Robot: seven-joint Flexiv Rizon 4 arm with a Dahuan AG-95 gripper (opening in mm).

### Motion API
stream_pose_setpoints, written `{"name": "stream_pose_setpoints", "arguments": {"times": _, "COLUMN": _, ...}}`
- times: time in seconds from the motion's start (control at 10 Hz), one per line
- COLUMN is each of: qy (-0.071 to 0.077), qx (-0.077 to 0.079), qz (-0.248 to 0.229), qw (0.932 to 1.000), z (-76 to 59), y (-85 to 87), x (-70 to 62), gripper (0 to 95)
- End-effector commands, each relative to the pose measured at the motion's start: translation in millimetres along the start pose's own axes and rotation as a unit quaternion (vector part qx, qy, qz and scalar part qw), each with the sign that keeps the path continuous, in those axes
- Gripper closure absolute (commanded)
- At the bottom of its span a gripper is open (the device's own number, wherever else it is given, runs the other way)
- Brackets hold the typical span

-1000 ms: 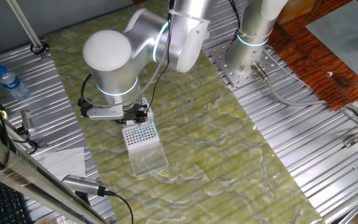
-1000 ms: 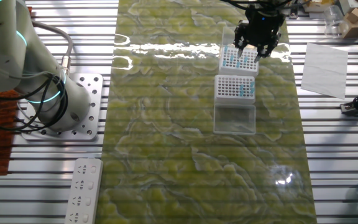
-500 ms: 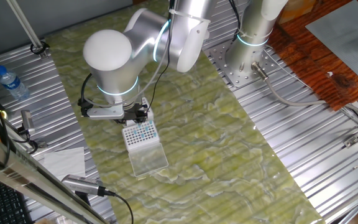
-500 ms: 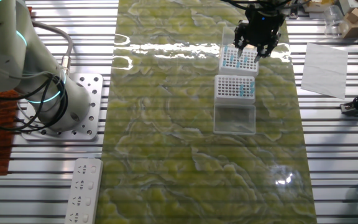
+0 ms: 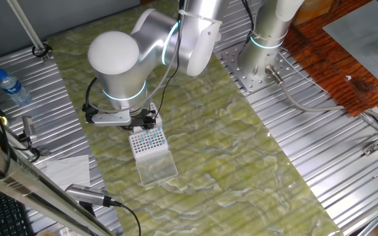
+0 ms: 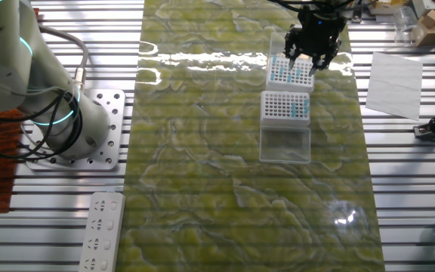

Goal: Transfer all medium pipette tips from one holder to another

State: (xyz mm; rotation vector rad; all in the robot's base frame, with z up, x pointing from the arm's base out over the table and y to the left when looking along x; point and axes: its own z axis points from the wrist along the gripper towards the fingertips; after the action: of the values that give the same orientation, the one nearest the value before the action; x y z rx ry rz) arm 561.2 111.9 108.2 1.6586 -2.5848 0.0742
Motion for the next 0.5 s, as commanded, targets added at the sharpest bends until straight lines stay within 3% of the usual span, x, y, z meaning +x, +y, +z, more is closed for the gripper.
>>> {"name": "stream_pose_setpoints", "arguments": {"times": 0.1, "qy": -0.029, "qx": 0.000, "qz": 0.069, "qw": 0.9972, "z": 11.9, "y": 13.0, "x": 12.7, "gripper": 76.0}}
{"name": "stream_pose_setpoints", "arguments": {"times": 0.4, "qy": -0.032, "qx": 0.005, "qz": 0.074, "qw": 0.9968, "z": 16.8, "y": 11.2, "x": 15.0, "gripper": 76.0}}
{"name": "stream_pose_setpoints", "arguments": {"times": 0.5, "qy": -0.038, "qx": 0.016, "qz": 0.066, "qw": 0.9970, "z": 18.6, "y": 3.1, "x": 15.7, "gripper": 76.0}}
